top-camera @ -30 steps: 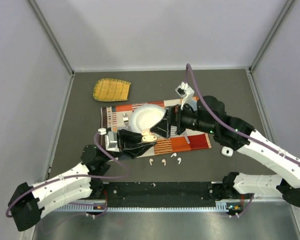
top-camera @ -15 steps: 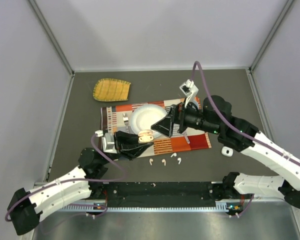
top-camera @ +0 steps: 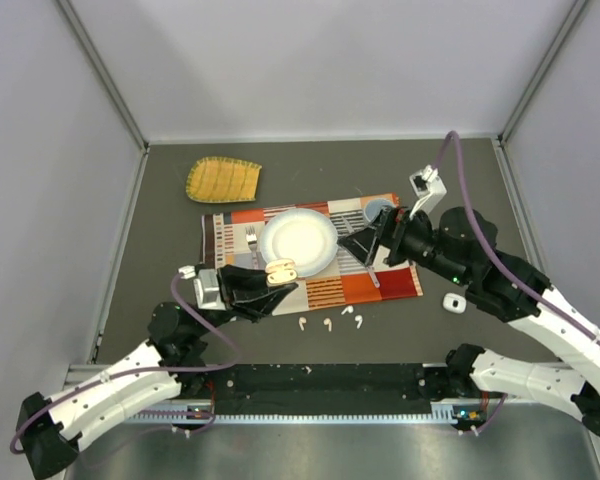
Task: Insert the wireless bluetooth earbuds into the charging case
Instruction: Pick up the right earbud from the center of the board.
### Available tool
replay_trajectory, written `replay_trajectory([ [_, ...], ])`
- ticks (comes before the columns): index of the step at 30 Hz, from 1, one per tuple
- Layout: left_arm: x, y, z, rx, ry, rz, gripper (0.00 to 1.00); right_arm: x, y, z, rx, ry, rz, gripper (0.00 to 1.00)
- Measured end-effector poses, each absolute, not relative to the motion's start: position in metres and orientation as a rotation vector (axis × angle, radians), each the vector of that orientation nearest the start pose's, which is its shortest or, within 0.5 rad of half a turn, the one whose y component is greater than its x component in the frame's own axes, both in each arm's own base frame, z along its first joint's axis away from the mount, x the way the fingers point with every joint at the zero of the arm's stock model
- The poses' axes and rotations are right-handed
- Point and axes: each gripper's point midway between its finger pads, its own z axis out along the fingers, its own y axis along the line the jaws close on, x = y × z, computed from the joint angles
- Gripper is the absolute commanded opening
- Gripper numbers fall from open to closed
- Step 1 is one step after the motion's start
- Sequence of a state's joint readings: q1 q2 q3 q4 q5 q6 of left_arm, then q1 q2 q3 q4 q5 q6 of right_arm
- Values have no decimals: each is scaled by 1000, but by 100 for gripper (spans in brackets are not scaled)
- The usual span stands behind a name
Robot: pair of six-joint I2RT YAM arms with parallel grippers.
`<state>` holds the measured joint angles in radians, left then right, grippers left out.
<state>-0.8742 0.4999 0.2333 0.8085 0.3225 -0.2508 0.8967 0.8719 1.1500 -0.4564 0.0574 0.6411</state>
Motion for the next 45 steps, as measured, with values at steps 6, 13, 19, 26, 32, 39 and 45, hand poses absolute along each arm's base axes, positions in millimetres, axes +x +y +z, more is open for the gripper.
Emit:
replay_trajectory([
  [6, 118, -233, 324, 617, 932, -1133, 0, 182, 241, 279, -152, 2097, 908, 69],
  [13, 117, -226, 321, 605, 953, -1112, 0, 161, 234, 175, -155, 2391, 768, 48],
  [19, 118, -223, 320, 591, 965, -1102, 0, 149, 240, 145, -212, 2484, 691, 45],
  [26, 120, -222, 316, 587, 984, -1093, 0, 146, 252, 106, -294, 2572, 555, 44],
  [32, 118, -217, 318, 581, 975, -1088, 0, 136, 265, 76, -383, 2621, 473, 38],
  [39, 117, -210, 314, 575, 989, -1059, 0, 137, 282, 61, -418, 2630, 443, 38],
  [45, 114, -199, 315, 554, 981, -1037, 0, 146, 298, 57, -414, 2620, 444, 38],
])
